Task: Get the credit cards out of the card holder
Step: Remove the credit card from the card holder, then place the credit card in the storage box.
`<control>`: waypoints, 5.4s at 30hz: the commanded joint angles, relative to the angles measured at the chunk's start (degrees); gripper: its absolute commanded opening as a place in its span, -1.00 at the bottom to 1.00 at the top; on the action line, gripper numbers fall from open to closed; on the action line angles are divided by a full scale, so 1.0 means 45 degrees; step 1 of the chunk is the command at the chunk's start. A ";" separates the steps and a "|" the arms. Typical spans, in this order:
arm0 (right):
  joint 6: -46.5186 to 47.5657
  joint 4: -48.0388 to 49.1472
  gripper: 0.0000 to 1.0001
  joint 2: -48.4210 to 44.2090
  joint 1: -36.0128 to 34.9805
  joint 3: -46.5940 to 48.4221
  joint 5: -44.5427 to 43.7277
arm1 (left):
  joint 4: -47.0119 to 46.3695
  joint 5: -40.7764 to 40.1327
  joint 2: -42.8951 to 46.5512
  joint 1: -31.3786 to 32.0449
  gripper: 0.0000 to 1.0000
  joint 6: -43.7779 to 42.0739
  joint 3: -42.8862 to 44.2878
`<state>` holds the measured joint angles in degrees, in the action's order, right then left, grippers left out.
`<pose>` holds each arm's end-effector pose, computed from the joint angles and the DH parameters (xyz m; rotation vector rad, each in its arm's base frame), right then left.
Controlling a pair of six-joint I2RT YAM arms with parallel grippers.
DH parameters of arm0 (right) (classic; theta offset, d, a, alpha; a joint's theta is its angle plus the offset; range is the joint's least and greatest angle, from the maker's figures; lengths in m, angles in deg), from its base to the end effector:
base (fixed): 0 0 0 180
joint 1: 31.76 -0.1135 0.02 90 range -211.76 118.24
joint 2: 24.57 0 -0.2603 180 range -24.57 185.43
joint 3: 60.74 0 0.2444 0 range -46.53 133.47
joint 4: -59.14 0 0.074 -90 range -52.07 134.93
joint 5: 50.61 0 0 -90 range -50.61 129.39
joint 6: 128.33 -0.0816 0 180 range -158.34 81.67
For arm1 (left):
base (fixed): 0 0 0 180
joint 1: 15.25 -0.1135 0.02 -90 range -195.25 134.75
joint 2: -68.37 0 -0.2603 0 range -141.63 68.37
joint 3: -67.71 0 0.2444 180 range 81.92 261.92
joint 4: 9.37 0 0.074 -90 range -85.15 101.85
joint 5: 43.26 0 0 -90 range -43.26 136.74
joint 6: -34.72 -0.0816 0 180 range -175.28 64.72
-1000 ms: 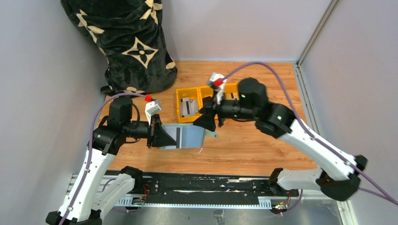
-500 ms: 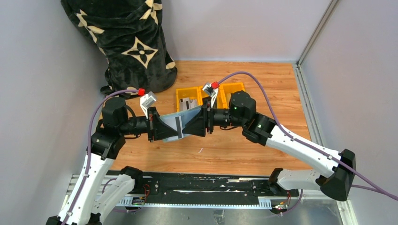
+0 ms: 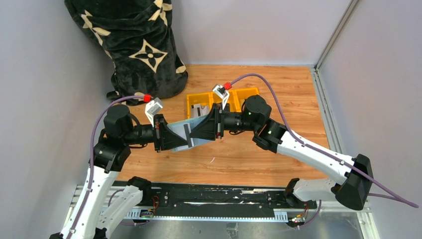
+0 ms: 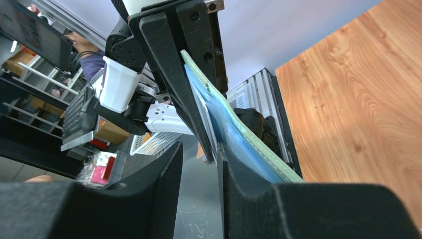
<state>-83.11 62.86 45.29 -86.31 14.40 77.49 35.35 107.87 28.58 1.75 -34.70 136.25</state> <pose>0.1389 0.2819 0.4020 -0.7937 1.5647 1.8153 0.1161 -0.1102 0.3664 0.7335 1.7962 -1.4214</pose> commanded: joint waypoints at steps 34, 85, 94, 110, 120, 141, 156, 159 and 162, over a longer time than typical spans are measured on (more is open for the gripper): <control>-0.4569 0.7812 -1.00 0.1242 0.0799 -0.2680 0.0852 | -0.2417 0.2254 -0.0043 0.0091 -0.69 0.2861 0.0591; -0.5246 0.9415 -1.00 -0.0055 0.1521 -0.3852 0.1152 | -0.2806 0.1925 0.0331 0.0091 -1.00 0.3376 0.0864; -0.4799 0.8841 -0.34 -0.0041 0.0944 -0.3206 0.1219 | -0.2395 0.1733 0.0251 0.0091 -1.00 0.2832 0.0967; -0.3732 0.6249 -1.00 -0.1209 0.1525 -0.2860 0.1678 | 0.0848 0.1256 -0.0074 0.0091 -1.00 -0.0766 0.1907; -0.1088 0.0322 -1.00 -0.3354 0.4492 -0.2296 0.1228 | 0.3691 0.1307 0.0000 0.0091 -1.00 -0.4557 0.3116; 0.1169 -0.1748 -1.00 -0.1998 0.6296 -0.2256 0.0250 | 0.3710 -0.0954 0.2680 0.0091 -1.00 -1.2318 0.2426; 0.3492 -0.1767 -1.00 0.4931 0.4508 0.1186 -0.1917 | 0.3730 -0.2760 0.4102 0.0091 -1.00 -1.8008 0.0529; 0.3803 -0.2064 -1.00 0.6377 0.4234 0.2207 -0.2546 | 0.3731 -0.2850 0.4304 0.0091 -1.00 -1.7854 0.0215; 0.4117 -0.2369 -1.00 0.7538 0.4010 0.3272 -0.3296 | 0.3768 -0.3112 0.4557 0.0091 -1.00 -1.7661 -0.0258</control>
<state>-68.49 54.95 74.58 -66.57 23.75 68.69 52.61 95.28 47.48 1.79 -113.45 137.12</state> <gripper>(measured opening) 0.006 0.049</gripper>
